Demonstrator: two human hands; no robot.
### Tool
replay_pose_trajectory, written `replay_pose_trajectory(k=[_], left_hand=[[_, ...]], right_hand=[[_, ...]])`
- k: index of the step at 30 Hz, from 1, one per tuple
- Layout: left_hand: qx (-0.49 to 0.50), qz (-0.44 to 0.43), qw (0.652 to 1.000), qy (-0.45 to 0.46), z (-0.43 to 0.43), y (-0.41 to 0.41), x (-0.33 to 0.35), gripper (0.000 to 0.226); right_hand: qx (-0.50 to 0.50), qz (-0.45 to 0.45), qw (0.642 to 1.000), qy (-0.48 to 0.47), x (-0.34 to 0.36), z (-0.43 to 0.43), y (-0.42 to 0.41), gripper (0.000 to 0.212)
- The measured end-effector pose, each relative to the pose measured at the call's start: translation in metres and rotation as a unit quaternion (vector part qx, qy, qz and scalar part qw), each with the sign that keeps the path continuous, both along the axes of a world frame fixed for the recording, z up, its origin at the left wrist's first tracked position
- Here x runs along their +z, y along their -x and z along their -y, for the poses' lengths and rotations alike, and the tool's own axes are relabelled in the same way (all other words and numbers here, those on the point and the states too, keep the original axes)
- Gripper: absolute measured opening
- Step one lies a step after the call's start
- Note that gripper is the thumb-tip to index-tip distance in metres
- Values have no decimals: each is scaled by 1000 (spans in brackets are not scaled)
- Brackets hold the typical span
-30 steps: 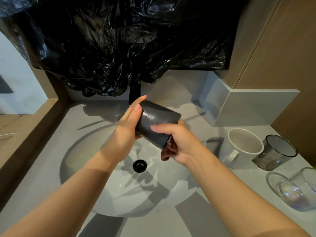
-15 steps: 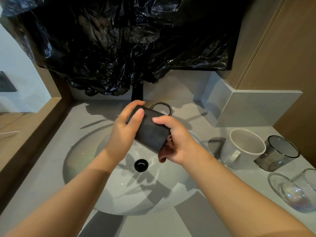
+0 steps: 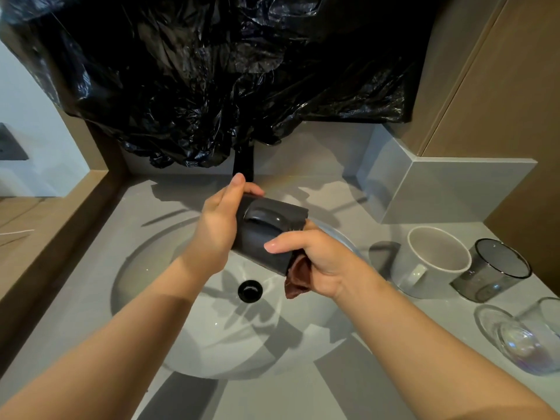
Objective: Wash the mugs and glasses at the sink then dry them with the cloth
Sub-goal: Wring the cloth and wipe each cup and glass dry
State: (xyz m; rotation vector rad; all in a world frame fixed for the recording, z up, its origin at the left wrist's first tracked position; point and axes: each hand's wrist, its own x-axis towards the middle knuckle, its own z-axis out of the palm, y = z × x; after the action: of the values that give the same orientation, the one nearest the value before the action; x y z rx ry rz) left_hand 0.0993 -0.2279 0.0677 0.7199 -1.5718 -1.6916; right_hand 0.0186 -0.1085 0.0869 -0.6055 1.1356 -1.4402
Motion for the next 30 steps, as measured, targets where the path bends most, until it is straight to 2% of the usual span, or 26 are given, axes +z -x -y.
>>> replay_pose_trajectory(k=[2,4,5,7,8,10,13,17,19,22,25,27,30], left_hand=[[-19,29,999,21,2,1,-3,41],[-26,78,988,128,4,0,-6,30],[-23,81,972,221,5,-3,-7,23],[-51,65,915,395,8,-10,-5,25],[-80,76,884,455,8,-12,-2,29],[-118,130,844,506,9,-12,4,31],[-156,178,829,507,13,-10,11,33],[-230,251,823,454,15,-7,26,27],[-254,268,834,411,16,-6,29,27],[-278,302,843,347,14,-8,31,28],[-322,362,807,339,13,-10,38,29],[-349,372,800,317,12,-10,40,30],[-344,339,836,261,13,-12,32,33]], right_hand=[[-9,-7,1000,1,-3,0,0,34],[-35,9,999,-15,-8,1,0,31],[-49,25,998,-21,-10,2,-1,29],[-79,32,996,-35,-14,5,0,29],[-91,13,995,-45,-16,7,2,29],[-106,-42,992,-62,-15,9,4,29],[-99,-64,991,-68,-14,8,7,25],[-69,14,996,-55,-21,5,7,24],[-68,22,996,-60,-25,5,7,22],[-68,-24,995,-68,-27,5,9,22],[-62,-101,990,-74,-28,5,11,22],[-63,-122,988,-75,-30,7,12,19],[-83,-107,987,-89,-30,6,14,19]])
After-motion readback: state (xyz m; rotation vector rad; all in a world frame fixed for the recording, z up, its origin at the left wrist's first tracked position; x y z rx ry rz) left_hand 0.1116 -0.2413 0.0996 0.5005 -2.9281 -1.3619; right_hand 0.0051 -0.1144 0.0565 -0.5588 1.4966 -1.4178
